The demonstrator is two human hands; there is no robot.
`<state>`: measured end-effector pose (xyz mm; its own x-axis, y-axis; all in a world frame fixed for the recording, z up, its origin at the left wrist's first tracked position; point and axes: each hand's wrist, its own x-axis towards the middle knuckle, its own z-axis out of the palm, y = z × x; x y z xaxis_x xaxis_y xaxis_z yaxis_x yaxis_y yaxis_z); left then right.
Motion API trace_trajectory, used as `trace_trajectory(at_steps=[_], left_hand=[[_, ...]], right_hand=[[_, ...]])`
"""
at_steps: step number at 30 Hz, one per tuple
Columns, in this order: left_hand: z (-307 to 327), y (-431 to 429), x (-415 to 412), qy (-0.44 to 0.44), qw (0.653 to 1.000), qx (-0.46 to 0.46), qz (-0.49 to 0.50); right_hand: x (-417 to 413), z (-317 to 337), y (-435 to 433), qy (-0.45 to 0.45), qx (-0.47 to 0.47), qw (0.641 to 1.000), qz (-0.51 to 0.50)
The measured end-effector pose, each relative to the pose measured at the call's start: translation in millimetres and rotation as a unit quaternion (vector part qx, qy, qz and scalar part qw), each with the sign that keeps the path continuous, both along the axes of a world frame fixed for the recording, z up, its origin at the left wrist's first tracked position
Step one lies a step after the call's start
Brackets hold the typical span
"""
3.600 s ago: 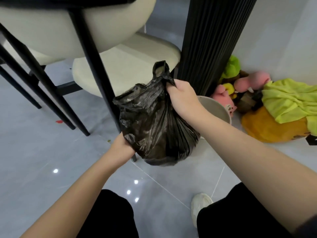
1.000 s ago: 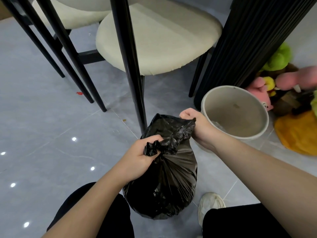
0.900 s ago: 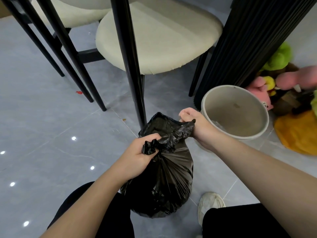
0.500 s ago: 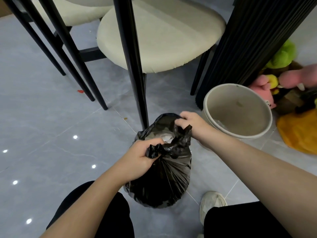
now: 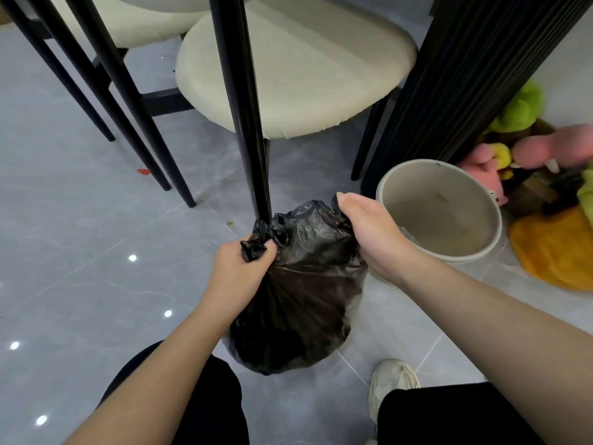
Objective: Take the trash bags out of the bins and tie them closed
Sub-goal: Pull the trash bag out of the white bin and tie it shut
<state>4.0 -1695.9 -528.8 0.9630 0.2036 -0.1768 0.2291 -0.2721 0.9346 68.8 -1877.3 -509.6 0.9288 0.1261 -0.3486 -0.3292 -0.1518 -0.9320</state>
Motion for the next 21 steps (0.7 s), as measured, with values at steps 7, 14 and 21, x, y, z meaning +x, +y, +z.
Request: trace_trajectory(at_steps=[7,14,21], left_hand=[[-5,1,14,0.008,0.991,-0.101,0.090],[-1,-12,11,0.029,0.997,-0.066,-0.016],[-9,-22,2,0.000,0.978,-0.023,-0.207]], right_hand=[[-17,9,12,0.020,0.071,0.997,0.007],[-23,14,19,0.097,0.159,0.981,-0.060],[-31,21,22,-0.044,0.076,0.995,0.045]])
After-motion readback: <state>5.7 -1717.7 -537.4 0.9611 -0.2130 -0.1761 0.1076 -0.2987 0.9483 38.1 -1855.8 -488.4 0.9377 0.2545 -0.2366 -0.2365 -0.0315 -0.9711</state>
